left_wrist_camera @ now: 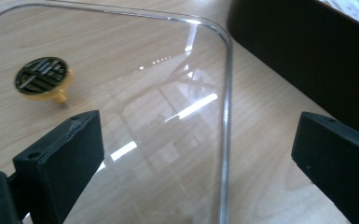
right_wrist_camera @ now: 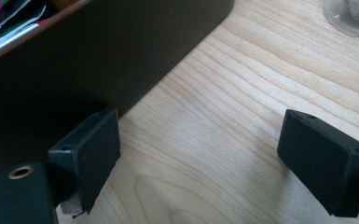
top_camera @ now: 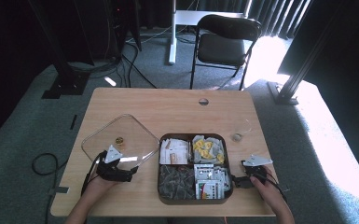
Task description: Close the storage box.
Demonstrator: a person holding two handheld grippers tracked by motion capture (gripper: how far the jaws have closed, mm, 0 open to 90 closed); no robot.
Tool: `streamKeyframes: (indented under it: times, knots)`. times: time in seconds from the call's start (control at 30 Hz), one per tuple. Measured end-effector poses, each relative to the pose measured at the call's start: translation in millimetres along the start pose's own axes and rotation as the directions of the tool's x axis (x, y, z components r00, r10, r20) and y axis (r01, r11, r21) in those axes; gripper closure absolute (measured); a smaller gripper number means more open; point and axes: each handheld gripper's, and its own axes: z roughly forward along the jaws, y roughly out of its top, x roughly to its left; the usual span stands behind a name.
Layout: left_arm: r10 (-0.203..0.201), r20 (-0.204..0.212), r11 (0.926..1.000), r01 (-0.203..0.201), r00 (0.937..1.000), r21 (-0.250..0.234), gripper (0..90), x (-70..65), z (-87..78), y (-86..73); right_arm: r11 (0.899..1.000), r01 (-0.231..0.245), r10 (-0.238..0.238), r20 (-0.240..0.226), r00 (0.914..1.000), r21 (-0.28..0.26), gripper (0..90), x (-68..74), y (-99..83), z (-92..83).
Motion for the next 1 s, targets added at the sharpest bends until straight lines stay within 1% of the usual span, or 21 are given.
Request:
streamKeyframes:
  times: [0.13, 0.27, 0.37, 0.5, 0.53, 0.6, 0.63, 0.67, 0.73, 0.8, 0.9, 0.93, 0.97, 1.0]
  knots:
    - [-0.017, -0.018, 0.9998, 0.016, 0.9997, -0.010, 2.5, 7.8, 2.7, 2.1, 1.000, 0.000, 0.000, 0.000, 1.0000, 0.001, 12.5, 0.0, 0.0, -0.1]
    - [-0.048, -0.035, 0.9987, 0.047, 0.9982, -0.019, 2.5, 17.1, 6.5, 2.9, 1.000, 0.000, 0.000, 0.000, 1.0000, 0.001, 12.5, 0.0, 0.0, -0.1]
    - [-0.070, -0.056, 0.9971, 0.069, 0.9960, -0.031, 2.5, 24.6, 8.3, 4.1, 1.000, 0.000, 0.000, 0.000, 1.0000, 0.000, 12.5, 0.0, 0.0, 0.0]
    - [-0.102, -0.069, 0.9940, 0.099, 0.9924, -0.049, 2.5, 32.7, 10.6, 6.7, 1.000, 0.001, -0.001, 0.000, 1.0000, 0.000, 12.5, 0.0, 0.0, 0.0]
    - [-0.101, -0.078, 0.9941, 0.097, 0.9918, -0.048, 2.5, 34.0, 11.5, 7.2, 1.000, 0.001, -0.001, 0.000, 1.0000, 0.000, 12.5, 0.0, 0.0, 0.0]
    - [-0.110, -0.083, 0.9930, 0.107, 0.9904, -0.050, 2.5, 36.7, 13.5, 8.5, 1.000, 0.000, 0.000, 0.000, 1.0000, 0.001, 12.5, 0.0, 0.0, -0.1]
    - [-0.109, -0.094, 0.9932, 0.104, 0.9897, -0.052, 2.5, 37.6, 14.4, 9.1, 1.000, 0.001, -0.001, 0.000, 1.0000, 0.000, 12.5, 0.0, 0.0, 0.0]
    - [-0.115, -0.091, 0.9925, 0.111, 0.9892, -0.052, 2.5, 38.9, 15.8, 9.6, 1.000, 0.000, 0.000, 0.000, 1.0000, 0.000, 12.5, 0.0, 0.0, 0.0]
    - [-0.123, -0.110, 0.9913, 0.117, 0.9863, -0.060, 2.5, 40.9, 18.3, 10.4, 1.000, 0.001, -0.001, 0.000, 1.0000, 0.000, 12.5, -0.1, 0.0, 0.0]
    - [-0.140, -0.108, 0.9890, 0.134, 0.9843, -0.064, 2.5, 44.6, 21.0, 11.3, 1.000, 0.000, 0.000, 0.000, 1.0000, 0.001, 12.5, 0.0, 0.0, -0.1]
    - [-0.148, -0.115, 0.9882, 0.142, 0.9824, -0.058, 2.5, 48.1, 24.7, 12.3, 1.000, 0.000, 0.000, 0.000, 1.0000, 0.001, 12.4, 0.0, 0.0, -0.1]
    - [-0.149, -0.124, 0.9883, 0.143, 0.9811, -0.054, 2.6, 48.9, 25.9, 12.7, 1.000, 0.000, 0.000, 0.000, 1.0000, 0.001, 12.5, 0.0, 0.0, -0.1]
    - [-0.149, -0.124, 0.9883, 0.143, 0.9811, -0.054, 2.6, 48.9, 25.9, 12.7, 1.000, 0.001, -0.001, 0.000, 1.0000, 0.001, 12.5, -0.1, 0.0, 0.0]
    - [-0.152, -0.150, 0.9883, 0.149, 0.9770, -0.033, 2.5, 51.1, 29.4, 14.0, 1.000, 0.000, 0.000, 0.000, 1.0000, 0.001, 12.5, 0.0, 0.0, -0.1]
